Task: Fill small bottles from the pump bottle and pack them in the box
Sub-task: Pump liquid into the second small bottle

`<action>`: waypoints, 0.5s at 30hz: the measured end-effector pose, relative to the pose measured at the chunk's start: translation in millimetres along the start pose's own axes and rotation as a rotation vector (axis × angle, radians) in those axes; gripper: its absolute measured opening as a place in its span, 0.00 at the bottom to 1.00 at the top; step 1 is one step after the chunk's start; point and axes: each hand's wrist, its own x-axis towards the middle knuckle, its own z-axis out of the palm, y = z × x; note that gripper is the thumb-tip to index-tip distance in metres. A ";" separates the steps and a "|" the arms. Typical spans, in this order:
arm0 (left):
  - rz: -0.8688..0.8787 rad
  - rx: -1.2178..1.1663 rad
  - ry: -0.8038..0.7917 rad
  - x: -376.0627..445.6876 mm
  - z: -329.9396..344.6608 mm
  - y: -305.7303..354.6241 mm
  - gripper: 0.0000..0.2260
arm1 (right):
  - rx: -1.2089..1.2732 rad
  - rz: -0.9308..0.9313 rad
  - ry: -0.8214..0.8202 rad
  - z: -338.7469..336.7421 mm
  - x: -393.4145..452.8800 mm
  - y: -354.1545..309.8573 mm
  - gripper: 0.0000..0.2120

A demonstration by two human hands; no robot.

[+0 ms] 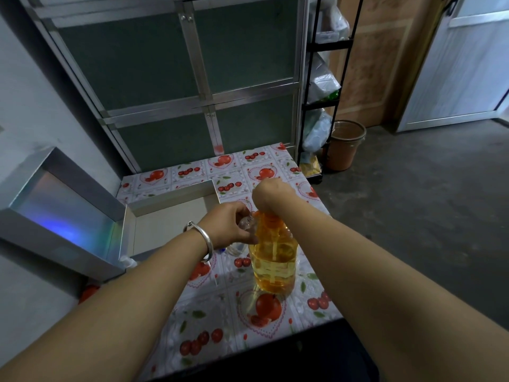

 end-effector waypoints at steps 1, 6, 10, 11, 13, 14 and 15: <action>0.002 -0.005 0.002 -1.1 0.6 -0.1 0.16 | 0.025 -0.012 -0.013 -0.8 -0.8 0.3 0.09; -0.003 -0.036 0.045 -5.5 1.0 -1.3 0.16 | 0.208 -0.012 -0.073 -9.1 -7.9 -2.3 0.21; -0.029 -0.103 0.088 -6.3 -0.1 -0.8 0.17 | 0.401 -0.002 -0.019 -9.5 -7.1 -2.4 0.23; -0.035 -0.121 0.093 -6.7 -0.2 -1.0 0.17 | 0.427 -0.017 0.039 -9.6 -6.1 -1.3 0.22; -0.039 -0.153 0.098 -8.0 0.5 -1.7 0.17 | 0.504 -0.014 0.140 -10.1 -6.3 0.0 0.21; -0.042 -0.167 0.100 -8.9 1.0 -2.2 0.18 | 0.506 -0.013 0.154 -10.4 -7.1 1.0 0.21; -0.046 -0.181 0.104 -10.1 1.7 -2.8 0.17 | 0.493 -0.019 0.159 -9.3 -6.0 1.7 0.20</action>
